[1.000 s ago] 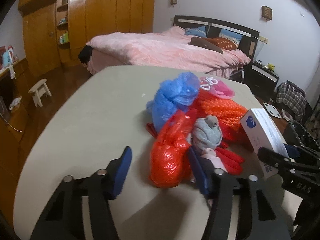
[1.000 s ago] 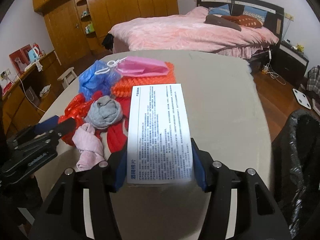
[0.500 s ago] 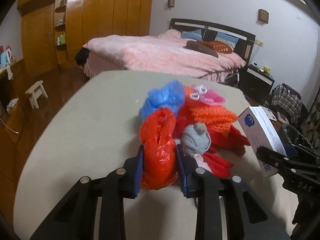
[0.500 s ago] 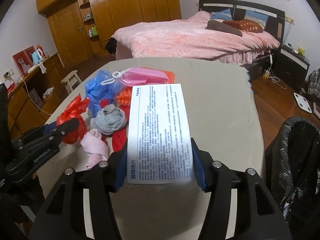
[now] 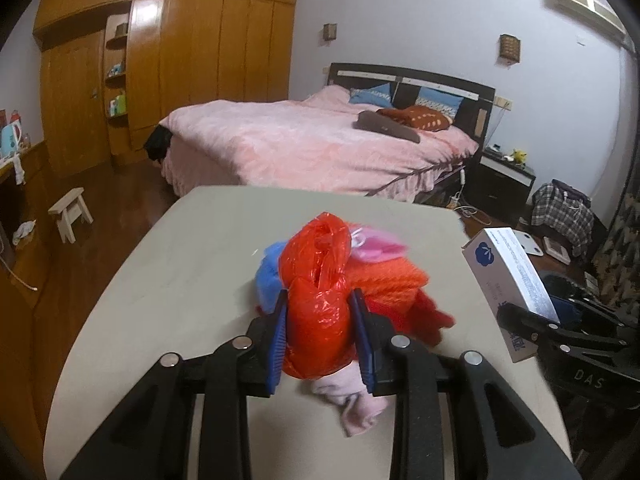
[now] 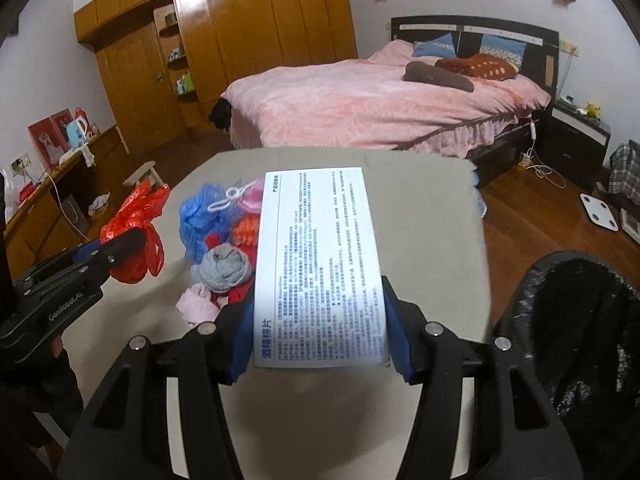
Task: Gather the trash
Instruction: 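Carry the box and red bag over the bin and release both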
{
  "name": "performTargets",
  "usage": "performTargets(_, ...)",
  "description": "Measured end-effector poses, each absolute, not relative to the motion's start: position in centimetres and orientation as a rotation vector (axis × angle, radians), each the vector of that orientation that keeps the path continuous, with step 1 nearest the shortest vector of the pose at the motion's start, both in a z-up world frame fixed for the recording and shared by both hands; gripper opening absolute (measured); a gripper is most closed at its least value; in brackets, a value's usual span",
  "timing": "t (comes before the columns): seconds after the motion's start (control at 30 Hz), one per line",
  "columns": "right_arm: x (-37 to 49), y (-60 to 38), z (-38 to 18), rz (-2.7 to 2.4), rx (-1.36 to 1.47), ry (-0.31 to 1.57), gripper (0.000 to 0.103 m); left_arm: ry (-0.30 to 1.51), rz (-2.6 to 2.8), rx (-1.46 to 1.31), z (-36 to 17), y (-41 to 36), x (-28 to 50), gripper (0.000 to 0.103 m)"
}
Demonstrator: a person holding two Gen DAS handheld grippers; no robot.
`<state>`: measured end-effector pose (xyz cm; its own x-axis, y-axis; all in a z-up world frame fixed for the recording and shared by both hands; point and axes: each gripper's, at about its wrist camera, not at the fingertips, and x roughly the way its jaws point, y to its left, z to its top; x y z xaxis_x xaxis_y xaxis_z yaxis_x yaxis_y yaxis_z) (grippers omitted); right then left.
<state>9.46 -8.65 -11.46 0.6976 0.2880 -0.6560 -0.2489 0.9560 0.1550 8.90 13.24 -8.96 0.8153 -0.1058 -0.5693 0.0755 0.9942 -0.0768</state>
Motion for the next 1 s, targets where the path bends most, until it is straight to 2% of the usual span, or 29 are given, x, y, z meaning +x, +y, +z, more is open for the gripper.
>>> performTargets(0.5,6.5,-16.7,-8.0,0.179,0.099,0.667,0.054,0.58,-0.259,-0.016,-6.8,4.2,8.9,0.03)
performTargets(1.0,2.8,-27.6,-8.0,-0.056,0.154,0.646,0.054,0.582,-0.484,0.016,-6.7,-6.3,8.8,0.03)
